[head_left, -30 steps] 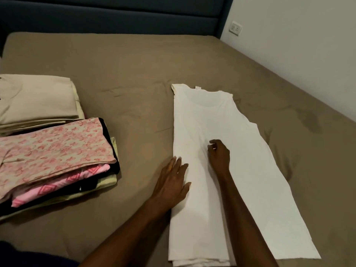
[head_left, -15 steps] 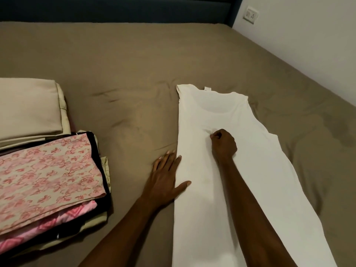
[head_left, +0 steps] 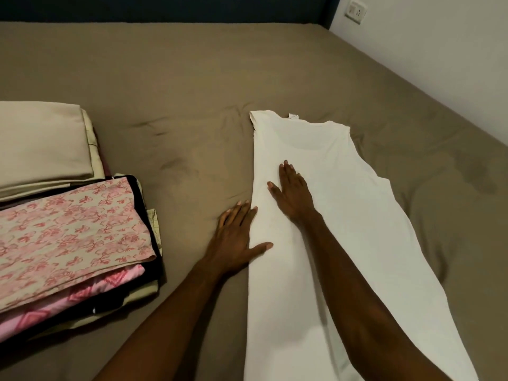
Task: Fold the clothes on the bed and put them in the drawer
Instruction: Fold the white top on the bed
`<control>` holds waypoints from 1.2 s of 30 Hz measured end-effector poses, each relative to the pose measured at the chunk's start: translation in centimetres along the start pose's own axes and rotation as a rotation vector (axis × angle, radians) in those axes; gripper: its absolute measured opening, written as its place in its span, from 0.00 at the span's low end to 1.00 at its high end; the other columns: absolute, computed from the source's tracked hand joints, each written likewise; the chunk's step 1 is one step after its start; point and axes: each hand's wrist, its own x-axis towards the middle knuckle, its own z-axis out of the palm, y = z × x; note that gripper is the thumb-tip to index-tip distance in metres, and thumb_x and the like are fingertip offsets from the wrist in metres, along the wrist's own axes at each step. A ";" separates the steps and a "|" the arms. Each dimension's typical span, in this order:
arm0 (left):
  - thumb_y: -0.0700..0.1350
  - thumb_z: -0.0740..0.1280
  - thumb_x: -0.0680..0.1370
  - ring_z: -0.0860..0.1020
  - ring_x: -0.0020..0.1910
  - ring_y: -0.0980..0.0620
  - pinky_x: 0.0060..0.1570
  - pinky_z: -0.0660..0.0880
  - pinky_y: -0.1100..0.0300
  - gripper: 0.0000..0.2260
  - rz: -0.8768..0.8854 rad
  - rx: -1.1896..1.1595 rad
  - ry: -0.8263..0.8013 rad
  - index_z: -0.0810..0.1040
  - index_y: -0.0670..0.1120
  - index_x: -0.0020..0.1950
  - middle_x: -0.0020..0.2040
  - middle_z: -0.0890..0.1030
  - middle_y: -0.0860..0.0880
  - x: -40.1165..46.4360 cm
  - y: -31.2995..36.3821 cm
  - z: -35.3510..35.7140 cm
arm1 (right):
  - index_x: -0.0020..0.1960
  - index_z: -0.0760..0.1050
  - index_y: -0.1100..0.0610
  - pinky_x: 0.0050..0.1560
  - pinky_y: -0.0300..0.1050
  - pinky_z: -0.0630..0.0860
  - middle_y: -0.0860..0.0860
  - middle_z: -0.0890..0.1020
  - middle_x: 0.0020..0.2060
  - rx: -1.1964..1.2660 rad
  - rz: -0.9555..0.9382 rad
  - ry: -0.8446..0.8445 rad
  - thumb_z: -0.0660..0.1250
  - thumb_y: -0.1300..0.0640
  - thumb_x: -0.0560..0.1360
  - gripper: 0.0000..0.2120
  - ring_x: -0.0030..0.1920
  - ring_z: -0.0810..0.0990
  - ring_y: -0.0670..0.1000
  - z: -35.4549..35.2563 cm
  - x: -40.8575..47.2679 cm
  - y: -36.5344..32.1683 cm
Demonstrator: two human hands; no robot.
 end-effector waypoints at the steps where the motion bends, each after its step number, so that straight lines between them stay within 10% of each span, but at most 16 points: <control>1: 0.77 0.54 0.75 0.41 0.82 0.53 0.80 0.43 0.46 0.45 0.007 -0.018 -0.031 0.48 0.54 0.84 0.84 0.47 0.49 0.0 0.2 -0.5 | 0.85 0.45 0.57 0.82 0.52 0.45 0.52 0.46 0.84 -0.006 -0.008 0.017 0.45 0.34 0.84 0.38 0.83 0.45 0.50 -0.4 -0.9 -0.5; 6: 0.81 0.58 0.71 0.31 0.80 0.51 0.79 0.37 0.41 0.52 0.123 -0.008 -0.178 0.37 0.57 0.83 0.82 0.33 0.46 -5.1 2.2 -2.6 | 0.84 0.44 0.58 0.82 0.46 0.43 0.52 0.44 0.84 0.029 0.005 0.101 0.39 0.30 0.81 0.43 0.83 0.43 0.50 -1.3 -12.0 -2.2; 21: 0.84 0.54 0.67 0.37 0.82 0.43 0.76 0.44 0.31 0.60 0.343 0.264 -0.251 0.42 0.45 0.84 0.83 0.37 0.42 -22.3 6.8 -1.9 | 0.85 0.42 0.55 0.83 0.51 0.46 0.51 0.42 0.84 -0.070 0.281 0.093 0.43 0.23 0.77 0.48 0.83 0.42 0.50 1.6 -37.7 -2.3; 25: 0.85 0.52 0.66 0.39 0.82 0.42 0.77 0.43 0.31 0.59 0.363 0.289 -0.224 0.44 0.46 0.84 0.83 0.41 0.41 -23.5 6.9 -1.3 | 0.83 0.57 0.57 0.79 0.52 0.57 0.55 0.58 0.82 0.041 0.404 0.265 0.49 0.31 0.81 0.40 0.81 0.58 0.54 -0.4 -39.2 0.4; 30: 0.77 0.56 0.75 0.59 0.81 0.45 0.76 0.54 0.39 0.44 0.314 0.099 0.016 0.61 0.48 0.82 0.81 0.62 0.46 -22.7 7.6 -0.9 | 0.68 0.74 0.64 0.65 0.63 0.70 0.64 0.77 0.66 -0.035 0.648 0.471 0.55 0.44 0.79 0.29 0.64 0.75 0.68 -4.2 -41.9 9.2; 36: 0.55 0.68 0.80 0.81 0.49 0.51 0.52 0.73 0.54 0.16 0.377 -0.029 0.310 0.79 0.48 0.63 0.49 0.82 0.55 -21.3 12.0 0.6 | 0.63 0.76 0.65 0.60 0.61 0.72 0.66 0.78 0.57 0.050 0.991 0.320 0.73 0.51 0.76 0.23 0.60 0.76 0.69 -8.0 -45.1 15.4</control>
